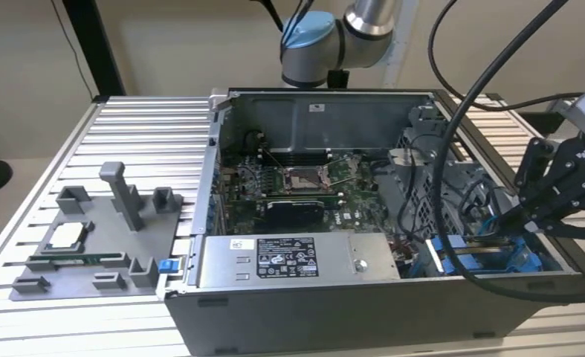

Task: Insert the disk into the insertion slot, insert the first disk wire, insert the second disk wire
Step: 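Insert the first disk wire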

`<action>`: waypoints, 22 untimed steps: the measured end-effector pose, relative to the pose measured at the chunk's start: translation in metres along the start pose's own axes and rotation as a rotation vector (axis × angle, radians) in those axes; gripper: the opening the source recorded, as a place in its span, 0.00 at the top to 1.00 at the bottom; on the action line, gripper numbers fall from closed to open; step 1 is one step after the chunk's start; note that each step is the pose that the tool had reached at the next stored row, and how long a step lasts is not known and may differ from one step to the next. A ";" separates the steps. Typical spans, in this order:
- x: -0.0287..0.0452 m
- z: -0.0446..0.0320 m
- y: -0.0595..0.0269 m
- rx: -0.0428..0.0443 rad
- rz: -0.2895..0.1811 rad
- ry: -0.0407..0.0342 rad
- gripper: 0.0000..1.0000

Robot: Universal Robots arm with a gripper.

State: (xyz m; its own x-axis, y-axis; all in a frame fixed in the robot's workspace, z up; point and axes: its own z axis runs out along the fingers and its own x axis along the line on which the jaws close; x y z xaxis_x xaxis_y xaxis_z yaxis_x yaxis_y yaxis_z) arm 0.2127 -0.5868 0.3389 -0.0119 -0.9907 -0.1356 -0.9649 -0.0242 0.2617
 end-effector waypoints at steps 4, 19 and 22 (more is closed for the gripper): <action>0.0003 0.0027 0.0003 -0.0022 0.003 -0.0022 1.00; 0.0056 0.0084 -0.0013 -0.0052 -0.005 -0.0392 1.00; 0.0060 0.0088 -0.0011 -0.0050 -0.003 -0.0394 1.00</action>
State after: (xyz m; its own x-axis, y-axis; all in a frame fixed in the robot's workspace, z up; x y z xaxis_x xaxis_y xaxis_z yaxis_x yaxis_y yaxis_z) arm 0.2115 -0.5915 0.3294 -0.0192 -0.9846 -0.1740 -0.9636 -0.0282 0.2659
